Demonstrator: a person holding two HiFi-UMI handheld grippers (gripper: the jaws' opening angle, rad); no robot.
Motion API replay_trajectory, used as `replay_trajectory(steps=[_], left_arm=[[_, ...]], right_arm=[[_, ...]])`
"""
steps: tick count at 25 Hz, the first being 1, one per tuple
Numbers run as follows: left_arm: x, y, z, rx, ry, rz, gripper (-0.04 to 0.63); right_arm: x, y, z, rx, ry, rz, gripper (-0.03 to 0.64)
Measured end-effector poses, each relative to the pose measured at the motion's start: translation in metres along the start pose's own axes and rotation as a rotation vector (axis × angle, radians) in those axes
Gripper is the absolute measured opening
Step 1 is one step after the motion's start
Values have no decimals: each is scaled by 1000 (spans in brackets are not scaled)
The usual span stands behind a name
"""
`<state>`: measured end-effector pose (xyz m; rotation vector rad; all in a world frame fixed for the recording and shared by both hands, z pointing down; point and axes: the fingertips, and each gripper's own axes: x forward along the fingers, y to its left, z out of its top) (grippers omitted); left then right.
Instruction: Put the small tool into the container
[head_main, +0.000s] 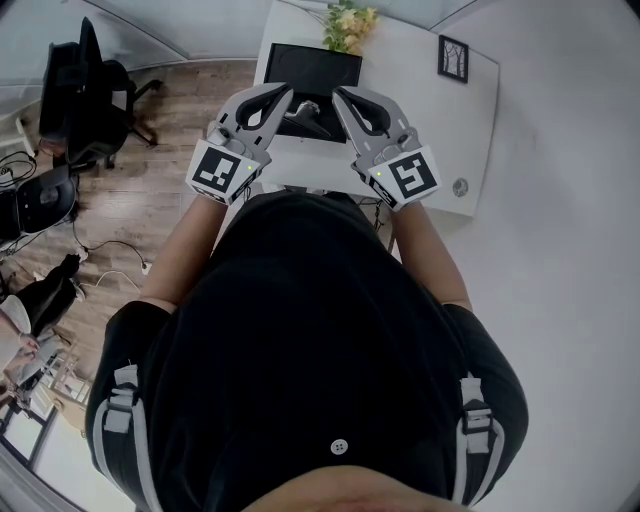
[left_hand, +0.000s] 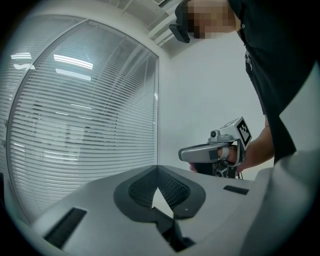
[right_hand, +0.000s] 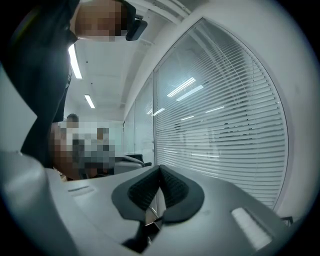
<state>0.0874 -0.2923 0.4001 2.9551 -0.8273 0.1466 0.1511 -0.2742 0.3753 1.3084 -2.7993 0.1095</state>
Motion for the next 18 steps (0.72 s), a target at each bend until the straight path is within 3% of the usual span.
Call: replay_trajectory(steps=[12,18], left_arm=[[0,-1,-3,1,21,-5,8],[2,-1,5,5,-18,-3,8]], right_arm=[[0,0,-2,-7,9,-2,11],[1,-1,-2,-9,12,-1,12]])
